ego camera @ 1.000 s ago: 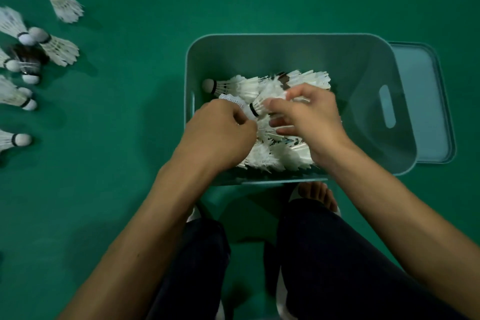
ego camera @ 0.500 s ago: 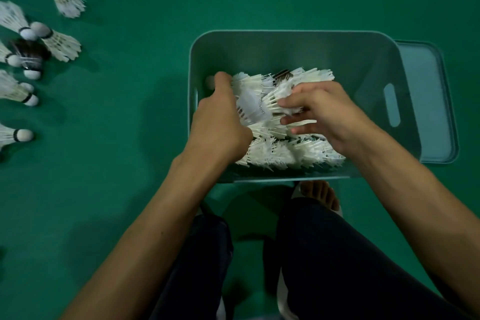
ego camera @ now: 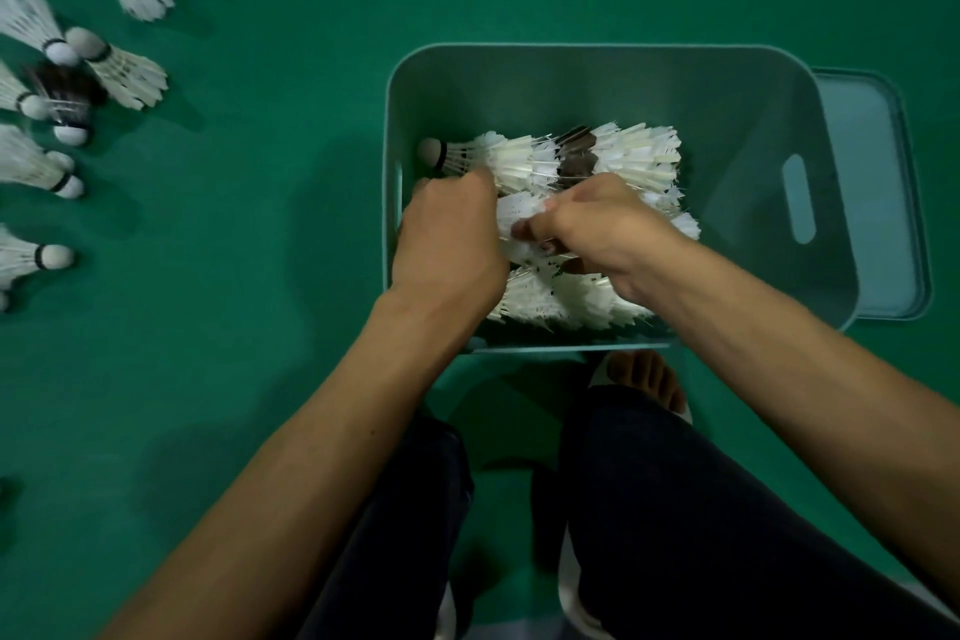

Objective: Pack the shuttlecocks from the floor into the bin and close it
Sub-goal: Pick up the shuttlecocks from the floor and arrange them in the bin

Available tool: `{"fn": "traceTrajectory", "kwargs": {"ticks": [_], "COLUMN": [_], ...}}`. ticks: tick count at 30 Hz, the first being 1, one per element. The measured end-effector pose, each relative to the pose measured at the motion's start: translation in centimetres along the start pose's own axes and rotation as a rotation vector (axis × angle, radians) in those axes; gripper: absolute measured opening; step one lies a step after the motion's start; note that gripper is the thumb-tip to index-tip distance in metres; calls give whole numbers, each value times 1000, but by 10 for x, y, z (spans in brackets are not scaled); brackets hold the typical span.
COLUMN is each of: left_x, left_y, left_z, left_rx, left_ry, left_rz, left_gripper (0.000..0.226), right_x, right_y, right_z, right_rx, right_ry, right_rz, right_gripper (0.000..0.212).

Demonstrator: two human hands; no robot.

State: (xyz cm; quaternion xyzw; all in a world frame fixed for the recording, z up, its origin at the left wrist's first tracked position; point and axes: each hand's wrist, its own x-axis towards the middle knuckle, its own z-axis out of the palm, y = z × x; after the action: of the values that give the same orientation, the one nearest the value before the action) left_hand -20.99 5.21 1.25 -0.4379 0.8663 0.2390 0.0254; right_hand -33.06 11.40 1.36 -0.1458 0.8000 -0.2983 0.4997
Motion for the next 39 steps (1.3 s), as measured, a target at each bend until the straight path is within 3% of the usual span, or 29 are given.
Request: {"fn": "traceTrajectory", "kwargs": {"ticks": [3,5,7,12,15,18,20,25,30,35,39], "left_x": [-12,-21,-25,-15,-13,-12,-12,-13,-23,-29,-40], "left_y": [11,22,28,20,16,14,13,10,11,-14,-45], "left_z": [-7,-11,-9,-3,-3,-2,-2,-8,-34,-79,-95], "left_rx": [122,185,147,87,65,88,98,98,33,-27,-217], "left_ry": [-4,-72,-188,-375,-407,-401,-400,-365,-305,-77,98], "left_rz": [-10,-23,-41,-97,-112,-112,-125,-129,-69,-4,-111], "left_gripper": [48,58,62,89,93,93,93,86,57,38,29], "right_x": [5,8,11,22,26,25,25,19,-3,-38,-57], "right_y": [-6,-10,-12,-11,-9,-10,-8,-6,-19,-62,-98], "right_z": [9,12,16,25,23,20,19,7,-17,-15,33], "right_rx": [14,-25,-80,-135,-112,-89,-76,-197,-300,-235,-210], "right_ry": [-16,-2,4,-12,-38,-49,-30,65,195,243,213], "right_rz": [49,46,21,33,50,61,72,-8,-158,-366,-567], "right_gripper": [8,18,28,17,18,5,16,21,14,13,7]}}
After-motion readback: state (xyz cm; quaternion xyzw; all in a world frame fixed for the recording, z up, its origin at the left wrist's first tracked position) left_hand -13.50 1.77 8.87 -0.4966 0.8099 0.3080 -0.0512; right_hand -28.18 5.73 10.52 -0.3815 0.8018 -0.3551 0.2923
